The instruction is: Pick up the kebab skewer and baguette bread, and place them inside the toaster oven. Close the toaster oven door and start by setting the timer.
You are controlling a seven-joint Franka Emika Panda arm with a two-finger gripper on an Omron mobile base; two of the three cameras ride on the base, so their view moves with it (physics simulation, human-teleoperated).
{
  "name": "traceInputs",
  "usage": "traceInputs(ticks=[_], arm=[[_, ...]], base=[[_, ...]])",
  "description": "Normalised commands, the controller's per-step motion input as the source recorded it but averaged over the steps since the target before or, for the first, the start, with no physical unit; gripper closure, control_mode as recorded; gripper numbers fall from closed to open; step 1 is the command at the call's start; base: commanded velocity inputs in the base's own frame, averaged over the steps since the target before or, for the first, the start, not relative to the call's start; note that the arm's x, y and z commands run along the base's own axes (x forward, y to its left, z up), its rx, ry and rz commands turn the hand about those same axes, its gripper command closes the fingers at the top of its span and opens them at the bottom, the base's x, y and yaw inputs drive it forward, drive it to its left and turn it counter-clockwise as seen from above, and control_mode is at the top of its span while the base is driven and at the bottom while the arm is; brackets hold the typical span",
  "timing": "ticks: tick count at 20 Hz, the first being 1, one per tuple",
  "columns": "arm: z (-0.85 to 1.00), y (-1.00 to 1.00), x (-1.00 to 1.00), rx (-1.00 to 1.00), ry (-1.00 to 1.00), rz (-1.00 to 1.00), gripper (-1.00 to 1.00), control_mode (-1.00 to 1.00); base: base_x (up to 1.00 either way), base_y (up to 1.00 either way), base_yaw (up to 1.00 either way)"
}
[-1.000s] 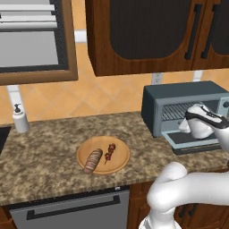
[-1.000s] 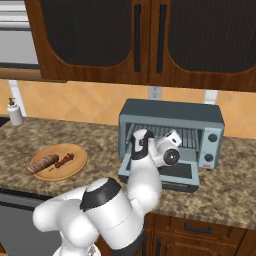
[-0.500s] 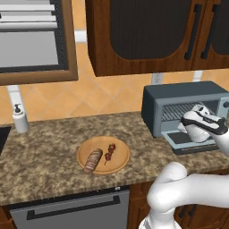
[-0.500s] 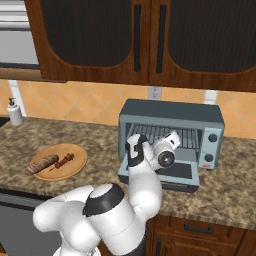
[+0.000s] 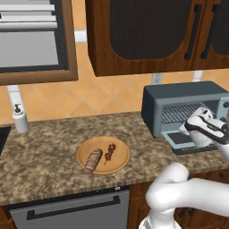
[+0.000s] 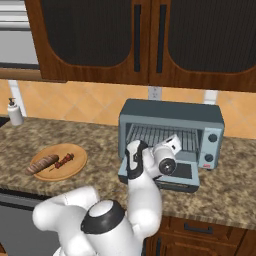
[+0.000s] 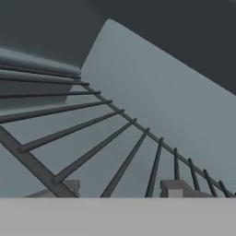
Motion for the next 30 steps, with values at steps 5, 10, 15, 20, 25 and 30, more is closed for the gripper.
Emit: traceInputs(ticks=[5,10,15,20,25,30], arm=[[0.17,-0.24,-0.74,0.20,0.05,0.00,1.00,-1.00],[0.18,-0.36,-0.87,0.18,0.07,0.00,1.00,-1.00],[0.12,-0.39,-0.65,0.13,0.11,0.00,1.00,-1.00],[0.31,-0.43,-0.48,0.06,0.12,0.00,1.00,-1.00],[0.93,-0.30,-1.00,0.09,0.05,0.00,1.00,-1.00],[1.00,0.20,-0.74,0.08,0.16,-0.02,1.00,-1.00]], base=[[0.00,0.00,0.00],[0.00,0.00,0.00],[0.00,0.00,0.00],[0.00,0.00,0.00],[0.00,0.00,0.00],[0.00,0.00,0.00]])
